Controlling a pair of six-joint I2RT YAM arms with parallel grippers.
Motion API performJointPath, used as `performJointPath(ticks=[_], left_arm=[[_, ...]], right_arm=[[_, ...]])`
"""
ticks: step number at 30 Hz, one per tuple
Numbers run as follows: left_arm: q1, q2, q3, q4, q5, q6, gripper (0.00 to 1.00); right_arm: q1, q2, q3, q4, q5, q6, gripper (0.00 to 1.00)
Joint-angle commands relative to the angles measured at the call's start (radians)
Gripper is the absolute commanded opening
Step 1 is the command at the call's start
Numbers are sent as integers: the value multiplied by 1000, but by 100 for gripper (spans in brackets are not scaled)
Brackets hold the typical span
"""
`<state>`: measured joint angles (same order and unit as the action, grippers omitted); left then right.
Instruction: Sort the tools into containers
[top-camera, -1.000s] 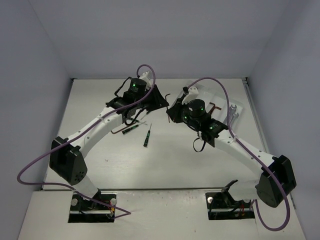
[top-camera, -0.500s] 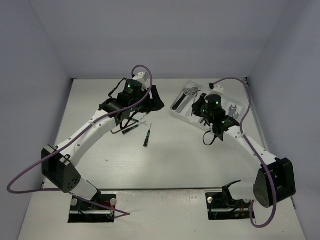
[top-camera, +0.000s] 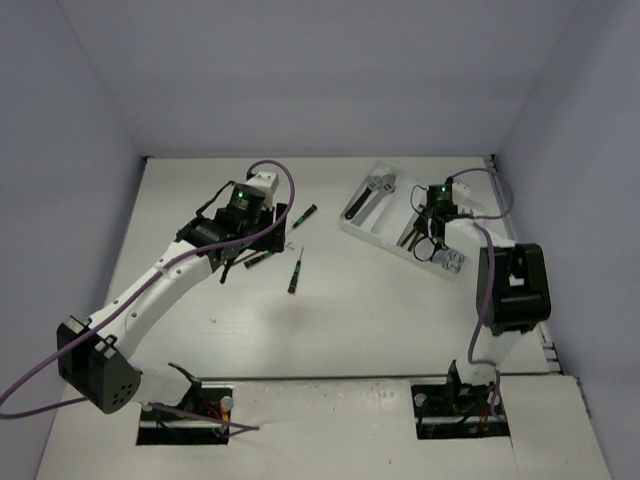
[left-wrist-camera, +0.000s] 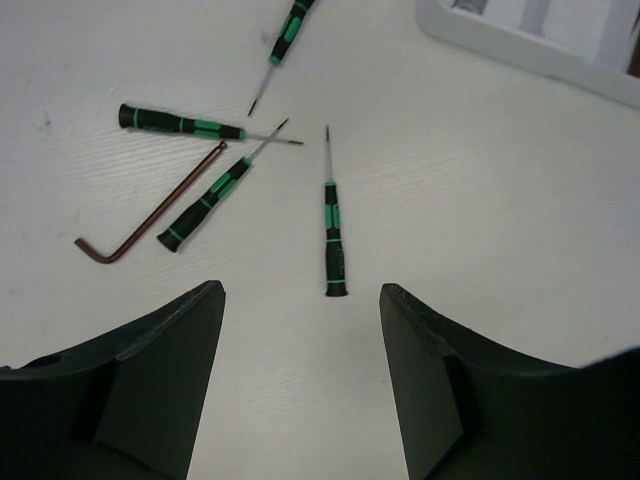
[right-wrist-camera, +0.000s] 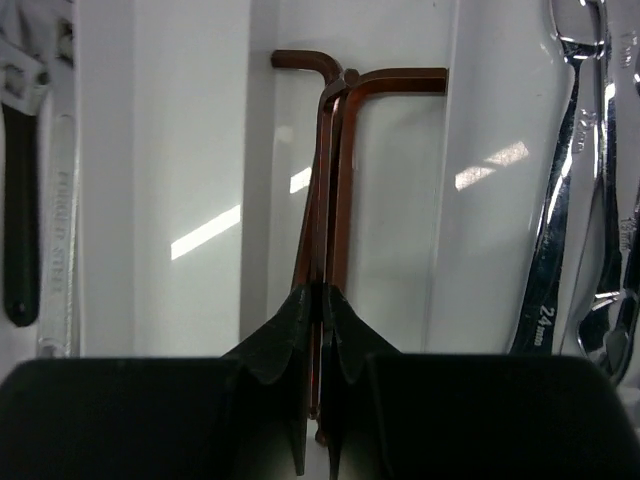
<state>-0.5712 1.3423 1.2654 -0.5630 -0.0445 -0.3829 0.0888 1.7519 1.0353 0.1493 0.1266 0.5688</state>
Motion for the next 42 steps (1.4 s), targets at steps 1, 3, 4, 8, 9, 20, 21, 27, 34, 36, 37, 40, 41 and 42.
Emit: performJointPath(ticks=[1, 3, 4, 8, 9, 20, 21, 27, 34, 36, 37, 40, 41, 42], left_arm=[[86, -18, -6, -9, 5, 92, 60], [144, 19, 2, -22, 38, 111, 60], [173, 33, 9, -25, 44, 122, 60], [206, 109, 56, -30, 28, 175, 60], [210, 130, 70, -39, 22, 190, 60], [338, 297, 63, -89, -54, -291, 53], [355, 295, 37, -87, -55, -335, 53], [379, 309, 4, -86, -134, -544, 52], [405, 423, 38, -86, -121, -553, 43], [421, 447, 33, -86, -113, -561, 35], [433, 448, 29, -86, -112, -568, 33], [452, 450, 16, -77, -125, -556, 32], [458, 454, 16, -76, -120, -544, 32], [462, 460, 19, -74, -112, -534, 32]], right_arm=[[-15, 60, 92, 29, 11, -9, 12], [-14, 62, 98, 28, 16, -23, 23], [-15, 56, 98, 25, 21, -31, 26], [-15, -25, 89, 8, 8, -53, 32], [-14, -50, 86, 3, -1, -60, 33], [14, -454, -96, -51, -96, -150, 40], [14, -474, -110, -53, -111, -146, 41], [16, -589, -194, -63, -185, -120, 42], [19, -627, -245, -63, -211, -135, 43], [20, -626, -254, -62, -221, -141, 44], [19, -626, -258, -63, -228, -144, 44], [20, -626, -268, -62, -244, -147, 44], [19, -627, -271, -62, -246, -148, 44], [19, -626, -274, -62, -246, -149, 44]])
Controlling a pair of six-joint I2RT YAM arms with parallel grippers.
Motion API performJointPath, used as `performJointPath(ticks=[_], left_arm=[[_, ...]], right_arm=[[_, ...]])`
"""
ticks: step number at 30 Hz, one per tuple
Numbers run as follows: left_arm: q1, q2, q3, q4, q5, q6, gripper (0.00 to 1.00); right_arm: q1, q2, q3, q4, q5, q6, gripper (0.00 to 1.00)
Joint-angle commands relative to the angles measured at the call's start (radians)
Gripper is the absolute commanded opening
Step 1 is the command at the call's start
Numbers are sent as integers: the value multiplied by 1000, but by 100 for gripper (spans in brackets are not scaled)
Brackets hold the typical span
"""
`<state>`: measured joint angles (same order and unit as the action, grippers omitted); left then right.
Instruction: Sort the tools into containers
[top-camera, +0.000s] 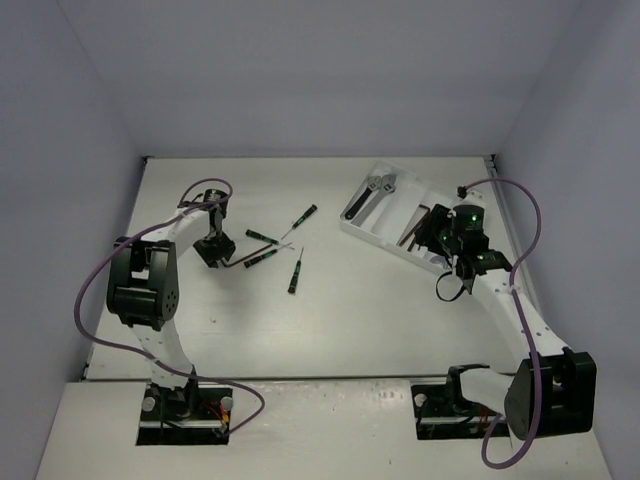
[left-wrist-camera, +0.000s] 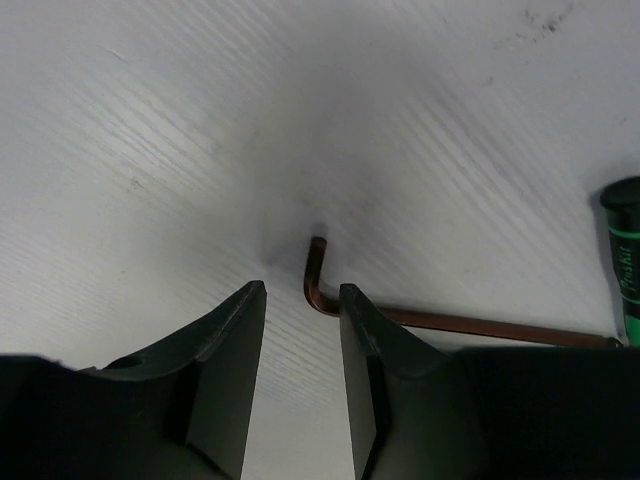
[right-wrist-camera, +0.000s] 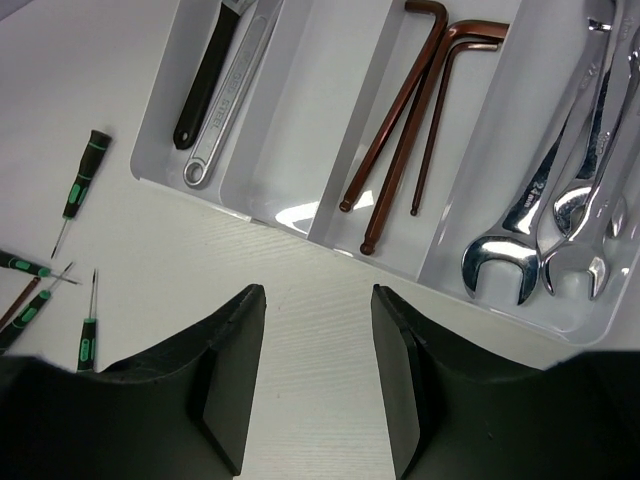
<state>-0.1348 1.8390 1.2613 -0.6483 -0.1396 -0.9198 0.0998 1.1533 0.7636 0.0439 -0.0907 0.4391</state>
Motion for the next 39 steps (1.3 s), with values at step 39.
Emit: performJointPath(ticks=[39], left_arm=[[-137, -339, 98, 16, 12, 431, 0]], right_arm=[[345, 43, 252, 46, -174, -354, 45]])
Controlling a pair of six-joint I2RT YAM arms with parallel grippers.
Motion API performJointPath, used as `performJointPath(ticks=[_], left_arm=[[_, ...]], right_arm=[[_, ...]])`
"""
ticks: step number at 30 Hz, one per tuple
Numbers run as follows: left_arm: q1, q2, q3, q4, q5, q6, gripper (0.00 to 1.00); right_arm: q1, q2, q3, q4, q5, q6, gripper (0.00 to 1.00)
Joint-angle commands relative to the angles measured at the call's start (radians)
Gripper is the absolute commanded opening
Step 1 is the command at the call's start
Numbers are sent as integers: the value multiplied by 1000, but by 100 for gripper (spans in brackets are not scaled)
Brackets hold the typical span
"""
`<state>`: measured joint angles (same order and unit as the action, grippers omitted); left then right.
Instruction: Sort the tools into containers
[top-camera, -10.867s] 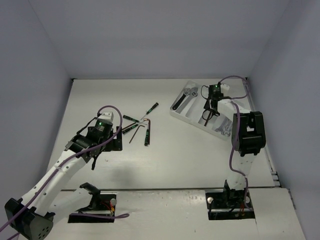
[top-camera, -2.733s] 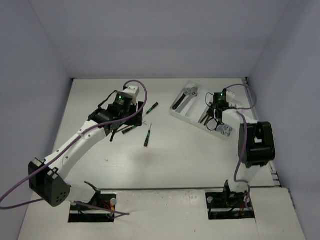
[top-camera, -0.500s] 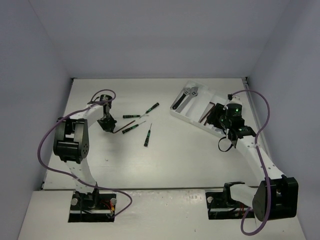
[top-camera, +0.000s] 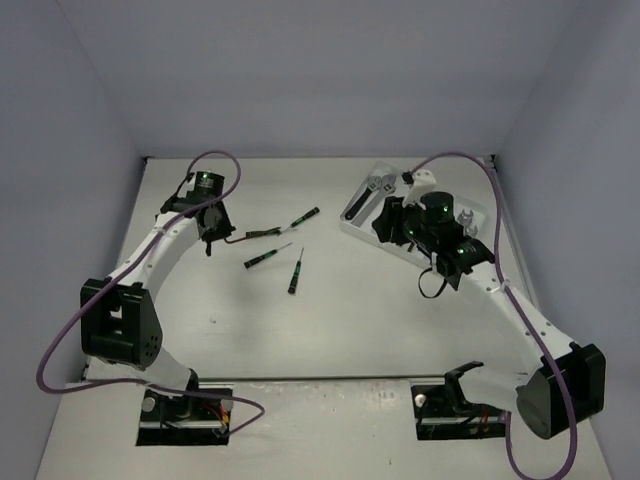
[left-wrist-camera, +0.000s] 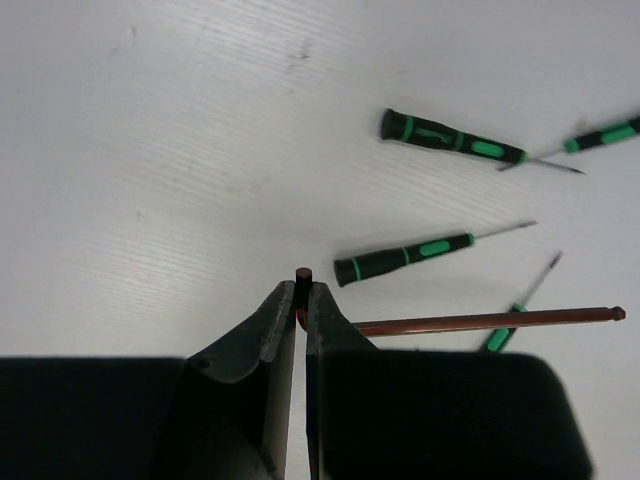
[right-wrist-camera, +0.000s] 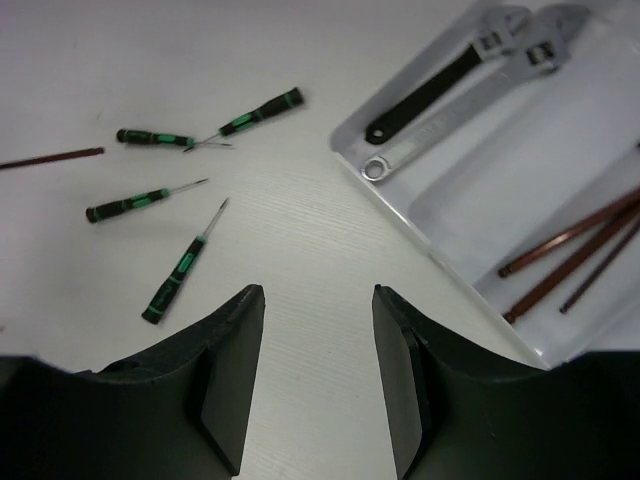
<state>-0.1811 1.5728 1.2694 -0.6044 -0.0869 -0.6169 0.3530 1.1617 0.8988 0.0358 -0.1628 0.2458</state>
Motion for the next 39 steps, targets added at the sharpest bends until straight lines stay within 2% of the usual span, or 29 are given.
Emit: performJointPath(ticks=[1, 5, 9, 20, 28, 32, 37, 39], left_arm=[[-123, -79, 110, -47, -61, 160, 0], [-242, -87, 179, -88, -141, 238, 0], [-316, -117, 194, -87, -151, 279, 0], [-431, -225, 207, -84, -187, 332, 0], [-488, -246, 188, -83, -212, 359, 0], [-495, -255, 183, -75, -217, 365, 0], [-497, -252, 186, -68, -213, 374, 0], [-497, -252, 182, -55, -211, 373, 0]], right_arm=[[127, 44, 139, 53, -100, -191, 46], [231, 96, 205, 52, -111, -272, 48], [281, 187, 275, 50, -203, -294, 51], [414, 348, 350, 49, -247, -291, 51], [447, 401, 388, 50, -239, -294, 47], [451, 406, 393, 50, -248, -295, 34], [455, 408, 389, 49, -261, -296, 1], [454, 409, 383, 51, -250, -294, 0]])
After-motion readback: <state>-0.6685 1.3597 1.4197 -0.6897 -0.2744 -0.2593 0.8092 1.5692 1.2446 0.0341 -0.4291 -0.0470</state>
